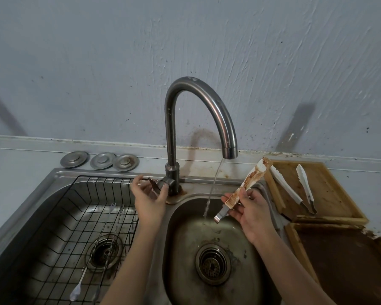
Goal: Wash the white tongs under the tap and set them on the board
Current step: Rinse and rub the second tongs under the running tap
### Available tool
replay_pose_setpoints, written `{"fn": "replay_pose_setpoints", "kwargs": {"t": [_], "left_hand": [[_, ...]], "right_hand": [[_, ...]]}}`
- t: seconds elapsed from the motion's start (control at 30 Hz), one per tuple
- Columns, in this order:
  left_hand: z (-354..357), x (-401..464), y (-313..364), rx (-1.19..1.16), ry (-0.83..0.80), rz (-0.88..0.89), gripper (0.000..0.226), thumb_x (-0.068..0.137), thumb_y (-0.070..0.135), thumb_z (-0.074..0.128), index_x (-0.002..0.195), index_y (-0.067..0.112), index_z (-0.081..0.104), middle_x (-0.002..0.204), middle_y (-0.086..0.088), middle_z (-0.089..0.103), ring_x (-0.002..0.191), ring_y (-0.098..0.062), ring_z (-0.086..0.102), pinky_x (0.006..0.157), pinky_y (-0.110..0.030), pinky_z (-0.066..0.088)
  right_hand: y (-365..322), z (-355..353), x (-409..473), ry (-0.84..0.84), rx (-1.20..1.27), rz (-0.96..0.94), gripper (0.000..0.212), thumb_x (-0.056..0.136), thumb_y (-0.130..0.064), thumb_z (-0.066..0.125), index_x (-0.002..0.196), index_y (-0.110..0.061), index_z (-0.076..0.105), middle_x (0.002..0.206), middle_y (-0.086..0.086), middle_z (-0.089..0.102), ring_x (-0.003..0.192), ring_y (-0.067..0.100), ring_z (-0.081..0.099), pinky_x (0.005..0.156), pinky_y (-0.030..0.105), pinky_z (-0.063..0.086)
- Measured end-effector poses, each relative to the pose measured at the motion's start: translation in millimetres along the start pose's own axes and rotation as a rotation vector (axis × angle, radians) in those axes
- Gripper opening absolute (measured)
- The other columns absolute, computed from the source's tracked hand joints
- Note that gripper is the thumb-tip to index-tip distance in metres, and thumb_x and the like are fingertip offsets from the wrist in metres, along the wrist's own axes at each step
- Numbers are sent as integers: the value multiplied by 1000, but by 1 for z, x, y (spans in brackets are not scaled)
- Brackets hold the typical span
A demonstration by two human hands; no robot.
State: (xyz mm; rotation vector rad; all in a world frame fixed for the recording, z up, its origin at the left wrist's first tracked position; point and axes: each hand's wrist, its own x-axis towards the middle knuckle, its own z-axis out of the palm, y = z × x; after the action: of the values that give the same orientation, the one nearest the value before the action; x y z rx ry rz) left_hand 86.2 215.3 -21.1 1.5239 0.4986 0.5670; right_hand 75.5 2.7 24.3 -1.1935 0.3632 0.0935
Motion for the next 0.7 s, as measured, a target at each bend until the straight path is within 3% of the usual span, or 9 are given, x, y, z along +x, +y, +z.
{"fn": "replay_pose_setpoints", "kwargs": {"t": [0.03, 0.1, 0.17, 0.27, 0.37, 0.47, 0.57, 0.7], "left_hand": [[0, -8, 1, -38, 28, -30, 65, 78, 8, 72, 131, 11, 33, 117, -8, 50, 106, -12, 53, 95, -24, 42], [4, -30, 4, -59, 103, -4, 64, 82, 9, 68, 133, 5, 29, 128, -11, 41, 119, -17, 44, 106, -25, 37], [11, -54, 9, 24, 119, 84, 48, 84, 9, 64, 124, 4, 38, 123, -8, 35, 115, -18, 40, 99, -20, 38], [21, -72, 8, 233, -84, 189, 26, 84, 7, 63, 103, 17, 49, 115, -2, 38, 108, -12, 36, 91, -19, 28], [29, -73, 9, 273, -392, 167, 9, 90, 16, 56, 97, 22, 58, 101, 3, 59, 96, -11, 54, 85, -24, 40], [31, -76, 14, 324, -623, 91, 22, 96, 23, 45, 83, 21, 62, 73, 7, 63, 69, -6, 58, 64, -18, 42], [29, -79, 19, 331, -656, 11, 32, 97, 23, 43, 72, 22, 62, 64, 3, 62, 62, -13, 58, 60, -30, 47], [27, -71, 21, 369, -640, -32, 43, 96, 23, 46, 54, 26, 55, 53, 5, 59, 57, -15, 56, 61, -37, 45]], "right_hand": [[1, 1, 0, 2, 1, -1, 14, 98, -16, 42, 92, -7, 50, 91, 18, 70, 82, 26, 71, 67, 36, 55], [2, 3, 1, 3, -2, -5, 13, 97, -16, 43, 93, -7, 51, 92, 19, 70, 82, 26, 71, 67, 36, 55], [2, 9, 2, 2, -13, -5, 13, 97, -16, 44, 95, -7, 53, 90, 18, 71, 82, 25, 72, 69, 37, 56], [6, 19, 0, -13, -35, -22, 12, 97, -15, 45, 92, -9, 53, 91, 19, 70, 81, 25, 72, 73, 40, 57], [8, 27, -6, -36, -34, -39, 13, 97, -14, 44, 90, -7, 52, 88, 19, 70, 79, 27, 71, 70, 40, 58], [8, 30, -8, -51, -35, -52, 13, 97, -14, 45, 93, -3, 52, 86, 19, 70, 79, 29, 71, 70, 43, 59], [10, 29, -8, -63, -63, -59, 15, 97, -15, 44, 99, -2, 51, 90, 20, 70, 81, 28, 72, 74, 48, 56], [16, 28, -12, -169, -82, -38, 19, 93, -12, 51, 109, -1, 52, 100, 18, 70, 88, 26, 71, 68, 35, 59]]}}
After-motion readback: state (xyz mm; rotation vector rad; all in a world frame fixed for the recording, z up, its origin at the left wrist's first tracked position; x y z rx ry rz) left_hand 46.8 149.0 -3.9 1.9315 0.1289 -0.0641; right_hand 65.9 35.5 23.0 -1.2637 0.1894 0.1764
